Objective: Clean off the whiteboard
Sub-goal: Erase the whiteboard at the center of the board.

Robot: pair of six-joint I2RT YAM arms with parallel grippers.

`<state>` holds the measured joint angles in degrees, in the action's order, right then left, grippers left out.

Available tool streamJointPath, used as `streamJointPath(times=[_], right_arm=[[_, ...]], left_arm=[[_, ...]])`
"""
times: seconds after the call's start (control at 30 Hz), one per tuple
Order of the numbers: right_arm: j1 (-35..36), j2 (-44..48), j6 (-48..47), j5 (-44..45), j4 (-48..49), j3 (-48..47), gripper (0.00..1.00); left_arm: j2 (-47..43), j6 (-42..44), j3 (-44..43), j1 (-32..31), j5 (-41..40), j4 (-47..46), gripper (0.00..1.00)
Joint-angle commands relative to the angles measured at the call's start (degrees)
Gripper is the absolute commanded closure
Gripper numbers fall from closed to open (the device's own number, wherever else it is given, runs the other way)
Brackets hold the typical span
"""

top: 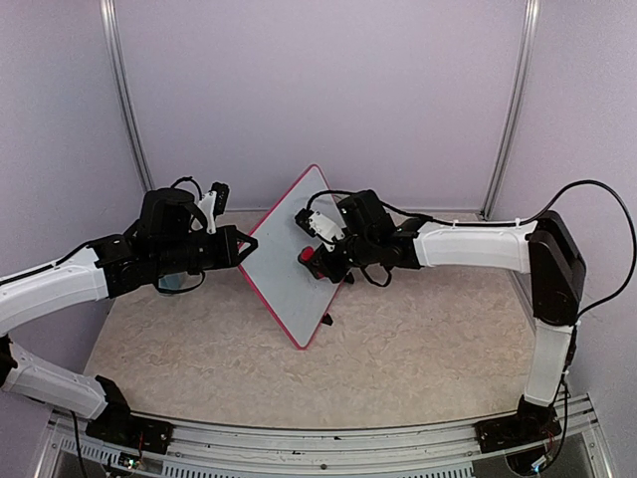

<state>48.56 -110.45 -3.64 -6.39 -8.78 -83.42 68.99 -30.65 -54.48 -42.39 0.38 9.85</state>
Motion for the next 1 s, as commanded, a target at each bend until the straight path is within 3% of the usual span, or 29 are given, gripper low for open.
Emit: streamJointPath(times=[0.0, 0.3, 0.43, 0.97], right_arm=[[0.4, -0.9, 0.1, -1.4, 4.8, 0.0, 0.99], [1.0, -0.2, 3.8, -2.1, 10.7, 15.4, 1.00], [0.9, 0.3, 4.0, -1.3, 11.3, 18.1, 1.00], [1.8, -0.7, 0.7, -3.2, 5.4, -0.6, 1.00]], left_arm=[[0.7, 2.1, 1.3, -1.6, 6.3, 2.5, 1.00], [1.5, 2.7, 1.0, -1.5, 6.7, 2.2, 1.00], [2.1, 2.7, 0.5, -1.5, 7.0, 1.9, 1.00], [2.0, 2.5, -0.5, -1.6, 6.3, 3.1, 1.00]])
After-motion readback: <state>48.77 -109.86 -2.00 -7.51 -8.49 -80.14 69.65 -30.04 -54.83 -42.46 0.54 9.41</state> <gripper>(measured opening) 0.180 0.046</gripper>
